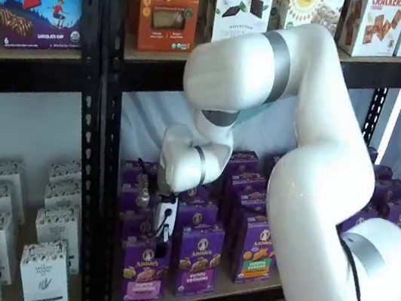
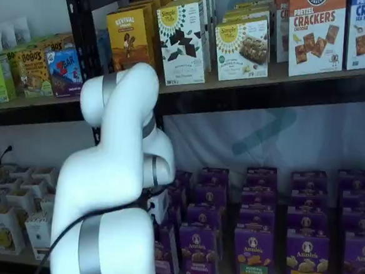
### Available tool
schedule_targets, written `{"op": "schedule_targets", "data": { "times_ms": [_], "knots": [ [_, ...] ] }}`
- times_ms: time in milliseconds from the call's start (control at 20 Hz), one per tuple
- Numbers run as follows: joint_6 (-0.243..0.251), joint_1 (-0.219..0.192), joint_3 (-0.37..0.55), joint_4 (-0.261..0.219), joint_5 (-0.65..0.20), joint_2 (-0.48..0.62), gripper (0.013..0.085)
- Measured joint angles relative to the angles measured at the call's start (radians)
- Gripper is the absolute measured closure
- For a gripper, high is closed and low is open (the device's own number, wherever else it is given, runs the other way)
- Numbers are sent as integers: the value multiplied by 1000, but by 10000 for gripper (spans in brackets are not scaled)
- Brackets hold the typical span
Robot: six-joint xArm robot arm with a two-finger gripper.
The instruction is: Pick up the purple box with a pink patch in the middle, on the bottom shelf, the first box from the left
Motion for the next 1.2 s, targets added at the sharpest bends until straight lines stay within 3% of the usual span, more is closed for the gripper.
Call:
{"op": "schedule_targets", "data": {
  "times_ms": [1200],
  "knots": [
    [81,-8,-116,-98,56,94,130]
  ]
}}
